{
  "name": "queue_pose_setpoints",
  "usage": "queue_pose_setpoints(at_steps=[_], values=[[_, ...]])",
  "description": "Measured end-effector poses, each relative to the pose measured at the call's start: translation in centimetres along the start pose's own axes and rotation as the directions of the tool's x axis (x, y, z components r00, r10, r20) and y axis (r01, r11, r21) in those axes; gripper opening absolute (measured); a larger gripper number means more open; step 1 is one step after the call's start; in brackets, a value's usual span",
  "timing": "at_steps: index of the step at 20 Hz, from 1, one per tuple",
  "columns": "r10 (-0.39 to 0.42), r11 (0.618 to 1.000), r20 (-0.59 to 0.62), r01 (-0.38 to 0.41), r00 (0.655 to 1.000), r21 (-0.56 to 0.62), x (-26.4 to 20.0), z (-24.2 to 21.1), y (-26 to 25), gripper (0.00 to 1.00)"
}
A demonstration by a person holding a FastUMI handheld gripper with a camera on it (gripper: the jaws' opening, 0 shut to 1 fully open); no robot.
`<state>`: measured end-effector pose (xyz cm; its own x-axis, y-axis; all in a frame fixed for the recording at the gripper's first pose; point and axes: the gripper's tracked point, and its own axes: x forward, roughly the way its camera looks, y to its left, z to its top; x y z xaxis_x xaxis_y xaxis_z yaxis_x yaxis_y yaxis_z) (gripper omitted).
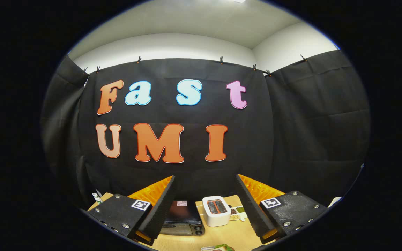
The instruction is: Open the toaster oven, put the food inside, and close the toaster oven door.
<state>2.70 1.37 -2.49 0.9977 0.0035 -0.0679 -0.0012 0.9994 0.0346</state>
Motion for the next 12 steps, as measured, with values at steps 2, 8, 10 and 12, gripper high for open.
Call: queue_pose_setpoints(at_steps=[2, 8, 10, 12], values=[[0.018, 1.0, -0.022, -0.018, 1.0, 0.016, 0.4, -1.3, 1.2, 0.99], [0.057, 0.998, -0.044, -0.056, 0.997, 0.02, 2.3, -5.3, 5.7, 0.99], [0.084, 0.996, -0.045, -0.084, 0.995, -0.001, 3.4, -6.9, 7.8, 0.99], [0.11, 0.994, -0.062, -0.111, 0.992, -0.016, 4.4, -9.3, 9.5, 0.99]])
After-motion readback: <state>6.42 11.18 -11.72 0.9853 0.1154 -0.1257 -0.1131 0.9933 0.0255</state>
